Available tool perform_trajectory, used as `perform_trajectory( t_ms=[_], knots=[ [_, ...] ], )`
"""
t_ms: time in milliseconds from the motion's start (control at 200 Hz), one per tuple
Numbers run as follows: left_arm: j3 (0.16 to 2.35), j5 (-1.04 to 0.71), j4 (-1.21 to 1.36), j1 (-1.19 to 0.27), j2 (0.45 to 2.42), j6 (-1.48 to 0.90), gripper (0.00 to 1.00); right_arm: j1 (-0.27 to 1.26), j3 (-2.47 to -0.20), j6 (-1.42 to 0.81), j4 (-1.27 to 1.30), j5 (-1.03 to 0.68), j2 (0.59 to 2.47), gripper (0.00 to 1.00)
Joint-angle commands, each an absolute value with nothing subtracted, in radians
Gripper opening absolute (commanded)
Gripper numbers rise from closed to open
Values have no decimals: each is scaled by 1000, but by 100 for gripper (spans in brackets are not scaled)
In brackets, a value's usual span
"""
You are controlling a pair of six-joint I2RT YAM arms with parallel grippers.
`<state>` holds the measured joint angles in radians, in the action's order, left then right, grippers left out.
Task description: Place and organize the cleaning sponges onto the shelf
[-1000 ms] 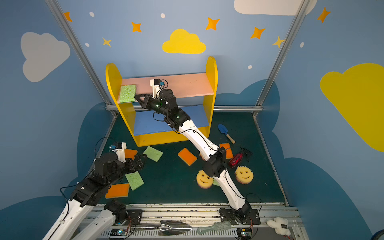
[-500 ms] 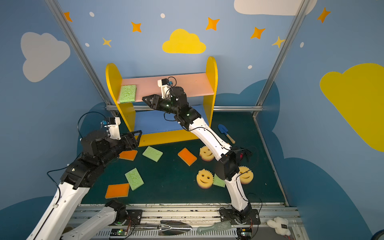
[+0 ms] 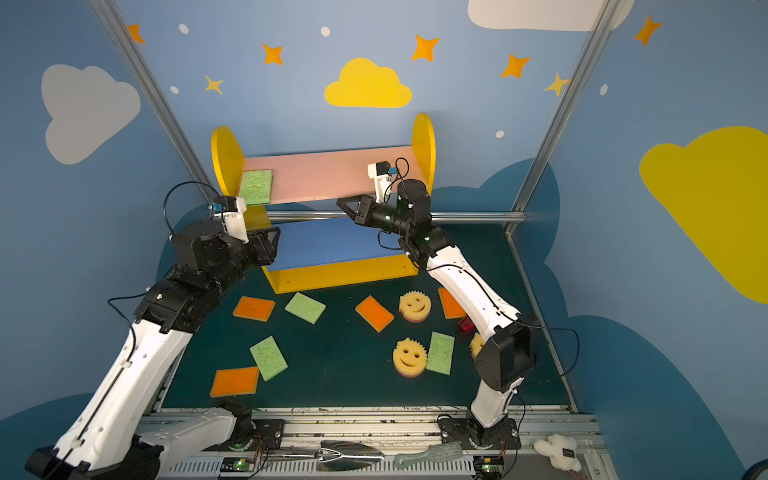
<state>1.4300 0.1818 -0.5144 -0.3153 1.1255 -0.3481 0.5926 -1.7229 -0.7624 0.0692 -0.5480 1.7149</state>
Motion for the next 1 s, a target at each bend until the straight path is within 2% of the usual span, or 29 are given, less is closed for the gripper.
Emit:
perform_trajectory(
  t_ms=[0,516,991],
  knots=[
    [1471,229,-495,-297,1142,-340,3,573,-1669,-754,127,-581,1646,15],
    [1558,55,-466,-135,1233,-450,3,483,-1494,-815,219,-641,1576,15],
    [1596,4,-440,-96,1303,-466,3,450,-1466,-840,258,-661,1574,15]
  ],
)
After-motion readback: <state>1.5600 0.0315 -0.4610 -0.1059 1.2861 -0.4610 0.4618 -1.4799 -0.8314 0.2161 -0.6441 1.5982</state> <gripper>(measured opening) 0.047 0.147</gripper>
